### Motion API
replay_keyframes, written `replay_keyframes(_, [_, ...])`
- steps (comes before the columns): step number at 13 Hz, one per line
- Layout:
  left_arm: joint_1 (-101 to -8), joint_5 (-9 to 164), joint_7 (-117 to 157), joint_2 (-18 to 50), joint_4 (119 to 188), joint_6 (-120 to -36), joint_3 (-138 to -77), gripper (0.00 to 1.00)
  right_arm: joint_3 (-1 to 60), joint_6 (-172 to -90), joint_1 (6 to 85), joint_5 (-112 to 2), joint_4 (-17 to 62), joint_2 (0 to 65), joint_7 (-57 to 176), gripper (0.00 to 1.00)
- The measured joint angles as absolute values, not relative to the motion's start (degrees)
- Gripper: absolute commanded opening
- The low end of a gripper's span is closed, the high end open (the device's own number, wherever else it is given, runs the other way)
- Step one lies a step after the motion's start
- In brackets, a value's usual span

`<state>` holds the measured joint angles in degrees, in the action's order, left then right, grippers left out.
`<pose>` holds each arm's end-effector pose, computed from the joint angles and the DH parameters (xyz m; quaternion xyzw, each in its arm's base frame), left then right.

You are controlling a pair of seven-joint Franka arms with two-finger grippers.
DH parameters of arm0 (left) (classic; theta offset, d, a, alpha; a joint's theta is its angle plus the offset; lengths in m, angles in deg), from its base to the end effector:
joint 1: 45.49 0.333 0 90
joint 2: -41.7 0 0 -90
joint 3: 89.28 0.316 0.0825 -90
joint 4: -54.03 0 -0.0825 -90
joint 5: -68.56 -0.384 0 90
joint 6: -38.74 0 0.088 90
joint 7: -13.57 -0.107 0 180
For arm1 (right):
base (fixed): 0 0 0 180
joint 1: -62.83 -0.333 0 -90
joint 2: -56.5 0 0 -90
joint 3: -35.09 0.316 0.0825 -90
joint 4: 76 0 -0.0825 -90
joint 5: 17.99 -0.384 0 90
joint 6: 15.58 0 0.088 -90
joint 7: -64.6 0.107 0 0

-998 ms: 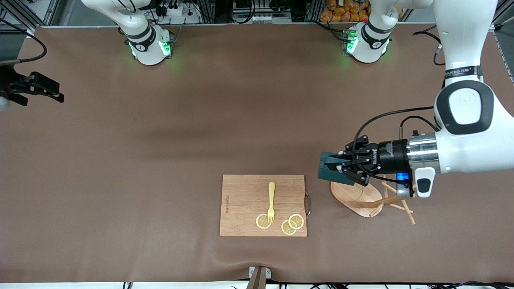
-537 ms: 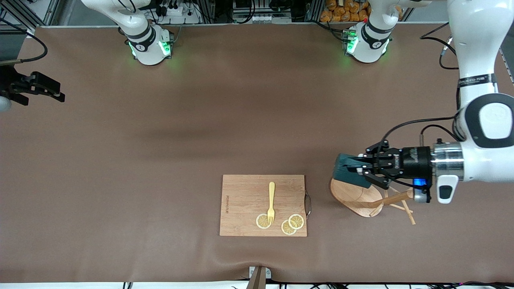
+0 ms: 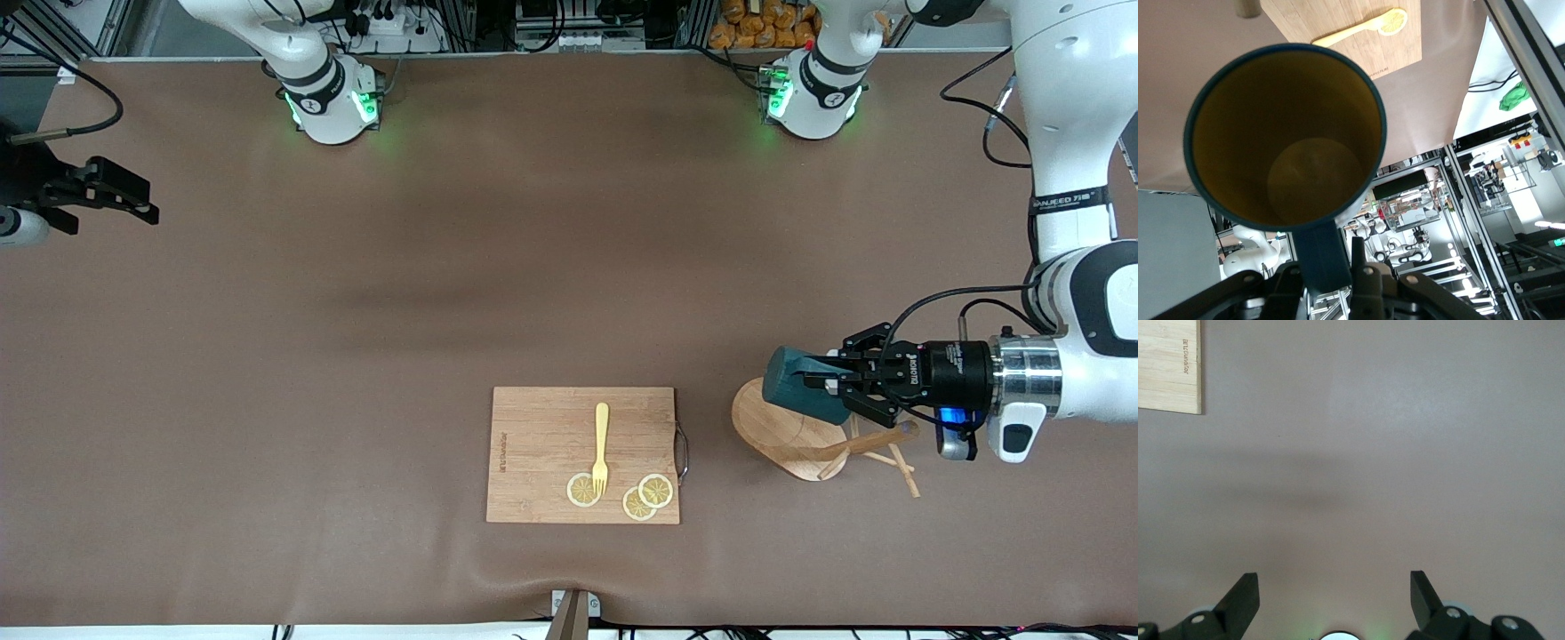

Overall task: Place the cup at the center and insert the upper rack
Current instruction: 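Slide the mug handle onto a mug-tree peg with the left gripper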

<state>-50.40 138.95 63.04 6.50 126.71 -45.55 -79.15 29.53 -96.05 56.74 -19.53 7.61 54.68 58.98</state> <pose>0.7067 -0.0780 0.4374 0.7121 0.4291 -0.3562 0.4266 0.5470 0.0093 0.6450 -0.9975 -0.0552 0.0426 0.0137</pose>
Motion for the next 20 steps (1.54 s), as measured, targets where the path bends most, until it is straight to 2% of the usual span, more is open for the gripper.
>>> replay_keyframes(20, [-45.5, 146.3, 57.1, 1.4, 126.8, -42.1, -79.2, 0.0, 29.5, -96.0, 56.7, -19.5, 7.6, 54.7, 59.0, 1.0])
